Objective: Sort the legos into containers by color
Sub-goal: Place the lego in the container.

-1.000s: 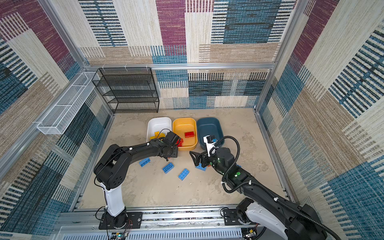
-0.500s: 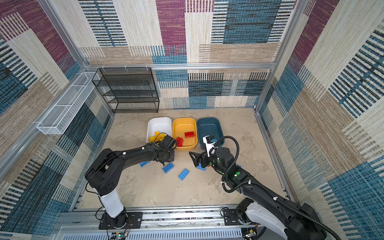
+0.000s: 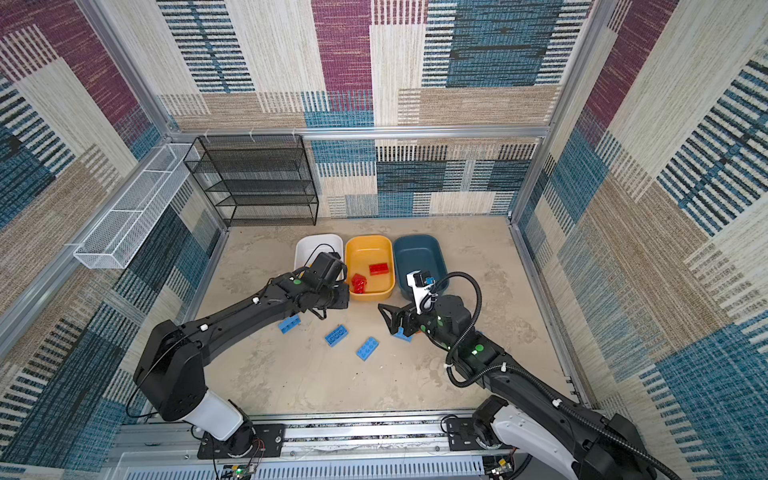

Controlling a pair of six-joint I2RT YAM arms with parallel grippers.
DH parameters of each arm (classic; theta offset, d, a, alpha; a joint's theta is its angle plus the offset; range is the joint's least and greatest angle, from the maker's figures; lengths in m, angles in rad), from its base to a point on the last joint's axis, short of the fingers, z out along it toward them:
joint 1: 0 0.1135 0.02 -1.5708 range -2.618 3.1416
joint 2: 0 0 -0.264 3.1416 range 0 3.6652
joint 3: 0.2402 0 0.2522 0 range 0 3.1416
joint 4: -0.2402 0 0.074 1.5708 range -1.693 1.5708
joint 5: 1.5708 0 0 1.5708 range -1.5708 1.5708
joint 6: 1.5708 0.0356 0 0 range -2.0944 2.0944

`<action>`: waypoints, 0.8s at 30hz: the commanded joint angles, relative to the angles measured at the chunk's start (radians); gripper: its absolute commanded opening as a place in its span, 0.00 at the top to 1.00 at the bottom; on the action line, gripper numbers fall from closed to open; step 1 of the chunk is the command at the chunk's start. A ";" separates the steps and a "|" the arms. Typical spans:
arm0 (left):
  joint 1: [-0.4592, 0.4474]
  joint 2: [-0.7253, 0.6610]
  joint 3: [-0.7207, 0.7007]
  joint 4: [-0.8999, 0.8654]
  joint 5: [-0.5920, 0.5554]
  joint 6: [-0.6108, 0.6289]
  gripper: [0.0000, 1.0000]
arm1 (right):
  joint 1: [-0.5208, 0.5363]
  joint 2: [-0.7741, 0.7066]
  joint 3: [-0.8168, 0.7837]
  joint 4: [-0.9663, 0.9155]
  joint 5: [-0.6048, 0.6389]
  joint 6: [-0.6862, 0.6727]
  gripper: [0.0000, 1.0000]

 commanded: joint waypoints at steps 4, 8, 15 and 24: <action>0.002 0.167 0.247 -0.096 0.067 0.140 0.83 | 0.000 -0.049 -0.015 -0.073 0.011 0.059 0.00; 0.012 0.310 0.402 -0.129 0.076 0.164 0.83 | -0.002 -0.080 -0.022 -0.140 0.056 0.106 0.00; 0.037 0.466 0.573 -0.180 0.104 0.156 0.83 | -0.001 -0.104 -0.034 -0.247 0.114 0.165 0.00; 0.045 0.451 0.616 -0.219 0.105 0.164 0.49 | -0.009 -0.054 -0.030 -0.307 0.211 0.214 0.00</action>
